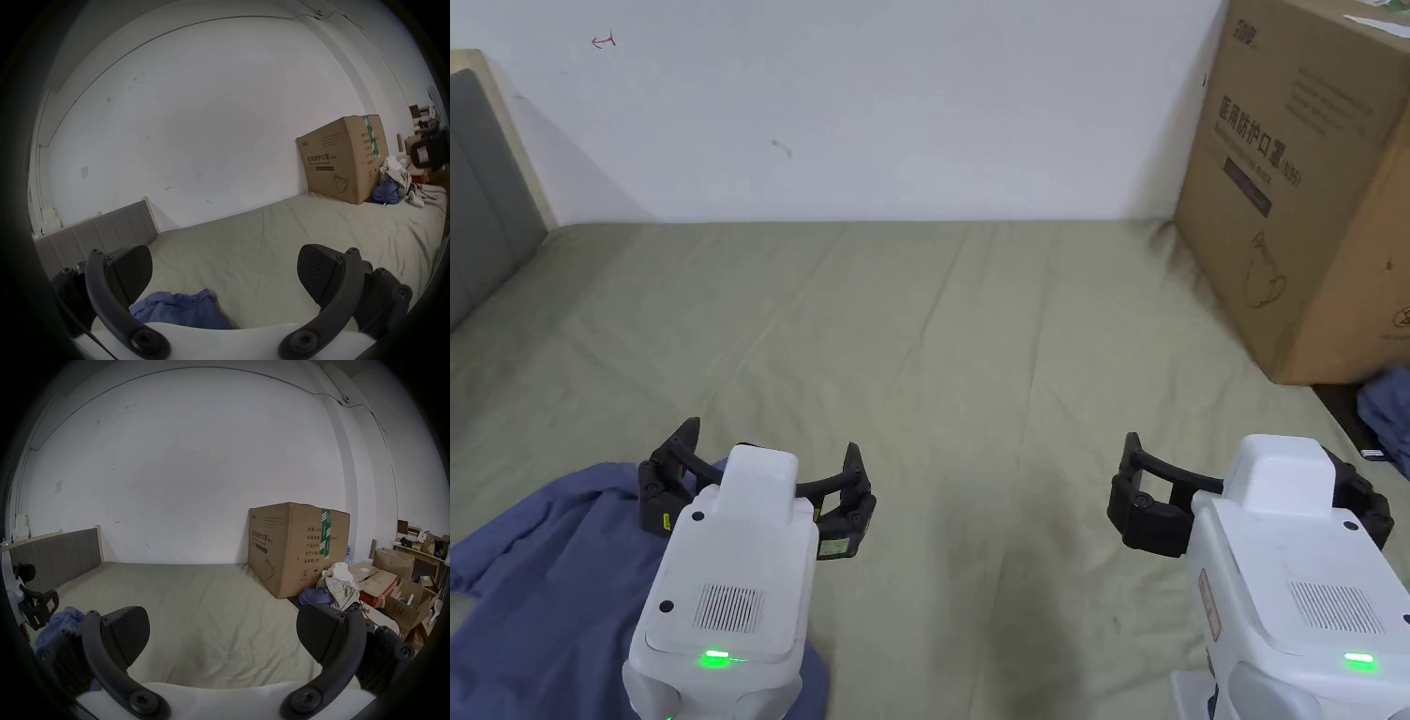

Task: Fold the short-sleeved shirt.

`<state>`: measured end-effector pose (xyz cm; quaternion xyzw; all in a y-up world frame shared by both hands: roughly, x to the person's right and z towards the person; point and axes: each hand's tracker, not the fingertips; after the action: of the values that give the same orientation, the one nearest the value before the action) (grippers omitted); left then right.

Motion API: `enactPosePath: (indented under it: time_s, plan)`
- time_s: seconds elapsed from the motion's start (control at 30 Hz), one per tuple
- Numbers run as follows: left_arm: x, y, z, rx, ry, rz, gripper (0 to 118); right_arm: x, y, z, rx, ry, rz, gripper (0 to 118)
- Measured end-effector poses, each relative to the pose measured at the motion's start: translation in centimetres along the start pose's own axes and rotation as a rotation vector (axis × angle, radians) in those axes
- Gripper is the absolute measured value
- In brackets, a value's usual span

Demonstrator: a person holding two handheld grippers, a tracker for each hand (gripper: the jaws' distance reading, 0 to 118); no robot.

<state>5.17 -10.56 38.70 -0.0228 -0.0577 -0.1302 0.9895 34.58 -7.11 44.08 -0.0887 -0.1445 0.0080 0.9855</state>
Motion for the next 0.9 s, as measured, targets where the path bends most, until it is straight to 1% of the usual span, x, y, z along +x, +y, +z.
enactPosePath:
  time_s: [0.1,0.23,0.9]
  plan:
    - [-0.8,0.1,-0.1,-0.001,0.005,0.066,118,-0.1,0.0,0.0,0.001,0.007,0.012,118]
    - [-1.6,0.3,-0.2,-0.001,0.003,0.112,118,-0.1,0.1,0.1,0.003,0.012,0.012,118]
    - [-2.3,0.7,0.0,0.023,0.022,0.138,118,0.0,0.5,0.4,0.002,0.014,0.017,118]
